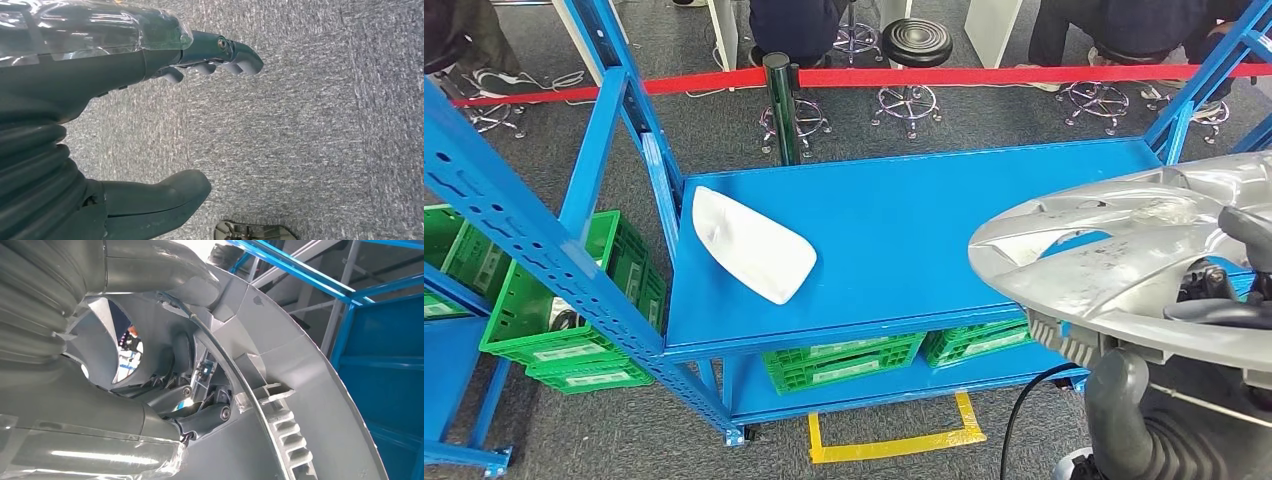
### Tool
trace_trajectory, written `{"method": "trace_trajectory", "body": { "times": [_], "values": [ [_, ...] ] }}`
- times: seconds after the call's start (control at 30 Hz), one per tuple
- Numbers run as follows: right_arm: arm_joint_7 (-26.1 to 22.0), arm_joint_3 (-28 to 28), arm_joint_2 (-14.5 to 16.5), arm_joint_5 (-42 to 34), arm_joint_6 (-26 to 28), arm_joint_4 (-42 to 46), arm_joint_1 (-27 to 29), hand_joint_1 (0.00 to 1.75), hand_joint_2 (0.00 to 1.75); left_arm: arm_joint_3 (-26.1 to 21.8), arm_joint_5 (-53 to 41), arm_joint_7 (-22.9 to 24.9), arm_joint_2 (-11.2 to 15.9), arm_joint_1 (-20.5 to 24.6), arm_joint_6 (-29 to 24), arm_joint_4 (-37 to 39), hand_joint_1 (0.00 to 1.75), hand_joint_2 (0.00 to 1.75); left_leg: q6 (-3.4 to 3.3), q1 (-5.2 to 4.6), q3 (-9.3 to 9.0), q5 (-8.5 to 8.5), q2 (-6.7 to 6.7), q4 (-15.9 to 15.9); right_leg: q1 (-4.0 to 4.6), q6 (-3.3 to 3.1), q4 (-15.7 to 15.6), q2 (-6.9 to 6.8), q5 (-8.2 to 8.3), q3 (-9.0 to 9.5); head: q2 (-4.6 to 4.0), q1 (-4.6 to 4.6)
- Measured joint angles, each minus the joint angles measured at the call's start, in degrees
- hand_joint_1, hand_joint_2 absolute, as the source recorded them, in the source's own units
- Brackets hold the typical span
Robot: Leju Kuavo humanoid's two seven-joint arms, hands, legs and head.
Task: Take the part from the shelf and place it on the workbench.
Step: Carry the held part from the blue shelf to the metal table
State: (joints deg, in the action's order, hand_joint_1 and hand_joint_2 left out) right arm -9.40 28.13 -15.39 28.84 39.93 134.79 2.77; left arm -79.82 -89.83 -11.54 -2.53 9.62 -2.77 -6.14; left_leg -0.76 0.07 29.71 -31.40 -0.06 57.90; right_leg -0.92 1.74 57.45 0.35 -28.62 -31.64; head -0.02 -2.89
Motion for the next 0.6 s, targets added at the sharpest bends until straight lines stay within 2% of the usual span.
{"method": "trace_trajectory", "body": {
  "times": [0.6],
  "values": [
    [0.01, 0.13, -0.09, 0.43, 0.0, 0.0, -0.01, 1.75, 1.75, 0.0, 0.0, 0.07, -0.07, 0.0, 0.01, 0.0, 0.0, 1.75, 0.0, 0.0, 0.0, 0.0, -0.02, 0.0, 0.0, 0.0, 0.0, 0.0, 0.0, 0.0, 0.0, 0.0]
  ]
}}
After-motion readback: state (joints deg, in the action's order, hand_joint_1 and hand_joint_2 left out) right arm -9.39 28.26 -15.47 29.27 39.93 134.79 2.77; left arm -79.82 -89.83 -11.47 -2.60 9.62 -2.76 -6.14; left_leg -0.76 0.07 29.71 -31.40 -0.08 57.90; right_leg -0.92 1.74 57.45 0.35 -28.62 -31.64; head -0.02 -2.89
